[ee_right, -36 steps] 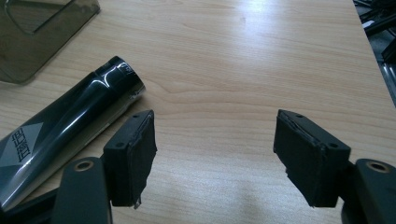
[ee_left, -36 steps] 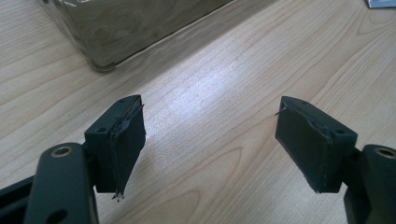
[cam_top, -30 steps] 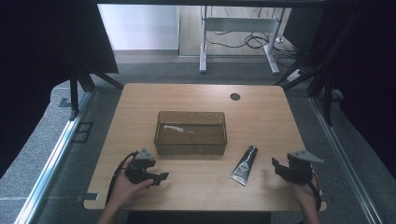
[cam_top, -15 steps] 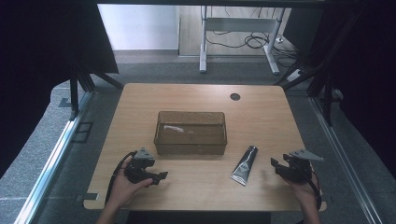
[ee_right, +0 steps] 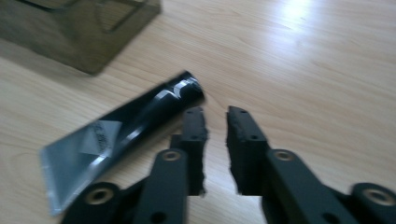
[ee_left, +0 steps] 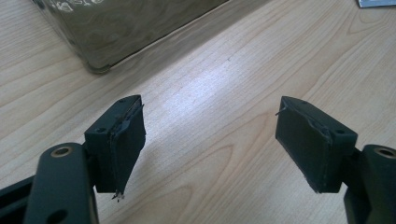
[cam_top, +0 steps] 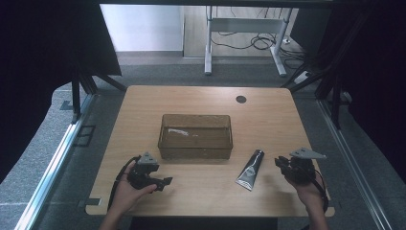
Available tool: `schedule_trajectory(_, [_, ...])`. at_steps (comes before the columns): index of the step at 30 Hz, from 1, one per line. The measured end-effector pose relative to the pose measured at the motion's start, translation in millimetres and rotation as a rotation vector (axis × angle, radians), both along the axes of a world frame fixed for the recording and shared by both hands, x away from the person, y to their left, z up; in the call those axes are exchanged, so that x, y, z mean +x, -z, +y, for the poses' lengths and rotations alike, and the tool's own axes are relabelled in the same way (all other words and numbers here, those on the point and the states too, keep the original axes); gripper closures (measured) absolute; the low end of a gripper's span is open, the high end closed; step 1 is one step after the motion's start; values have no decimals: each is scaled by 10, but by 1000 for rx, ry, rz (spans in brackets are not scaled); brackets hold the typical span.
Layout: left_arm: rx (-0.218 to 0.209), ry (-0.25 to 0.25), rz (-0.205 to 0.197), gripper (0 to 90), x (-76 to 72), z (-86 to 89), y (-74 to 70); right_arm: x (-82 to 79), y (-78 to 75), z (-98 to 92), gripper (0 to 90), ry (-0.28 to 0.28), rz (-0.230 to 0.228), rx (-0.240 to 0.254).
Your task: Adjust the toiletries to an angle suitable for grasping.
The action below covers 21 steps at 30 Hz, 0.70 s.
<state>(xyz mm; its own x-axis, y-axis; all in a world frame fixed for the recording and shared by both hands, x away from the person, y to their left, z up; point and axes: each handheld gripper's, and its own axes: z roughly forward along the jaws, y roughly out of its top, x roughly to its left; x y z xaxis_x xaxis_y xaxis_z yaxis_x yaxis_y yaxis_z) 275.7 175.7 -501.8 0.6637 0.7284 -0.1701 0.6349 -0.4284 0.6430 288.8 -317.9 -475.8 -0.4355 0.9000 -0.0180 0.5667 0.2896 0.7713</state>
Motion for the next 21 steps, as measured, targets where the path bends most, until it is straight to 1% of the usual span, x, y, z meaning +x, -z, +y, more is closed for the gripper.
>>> schedule_trajectory(1, [-3,-2,2,246,-5,0,-2,12,-25,36,812,-14,2,-6])
schedule_trajectory(2, [-3,0,0,246,-3,4,-2,42,-66,109,858,-50,8,-16])
schedule_trajectory(5, [-6,-4,3,245,0,11,-3,101,-121,226,888,-97,27,-18])
schedule_trajectory(6, [-6,-4,4,245,3,13,0,101,-121,226,888,-97,27,-18])
schedule_trajectory(7, [-6,-4,5,245,6,13,3,124,-136,269,893,-111,33,-16])
schedule_trajectory(8, [-4,-4,6,246,6,12,5,159,-151,355,894,-136,40,-20])
schedule_trajectory(12, [-1,-2,5,246,4,5,10,214,-131,590,896,-216,60,-35])
schedule_trajectory(13, [-1,-2,5,245,4,5,10,214,-131,590,896,-216,60,-35])
schedule_trajectory(14, [-1,-3,7,245,5,4,14,221,-128,680,896,-246,61,-38])
schedule_trajectory(16, [1,-3,9,246,10,-1,26,226,-116,758,896,-268,64,-32])
schedule_trajectory(18, [5,3,12,246,11,-17,35,227,-83,827,897,-288,73,-39])
schedule_trajectory(21, [5,9,13,246,8,-31,33,228,-40,872,897,-300,86,-43])
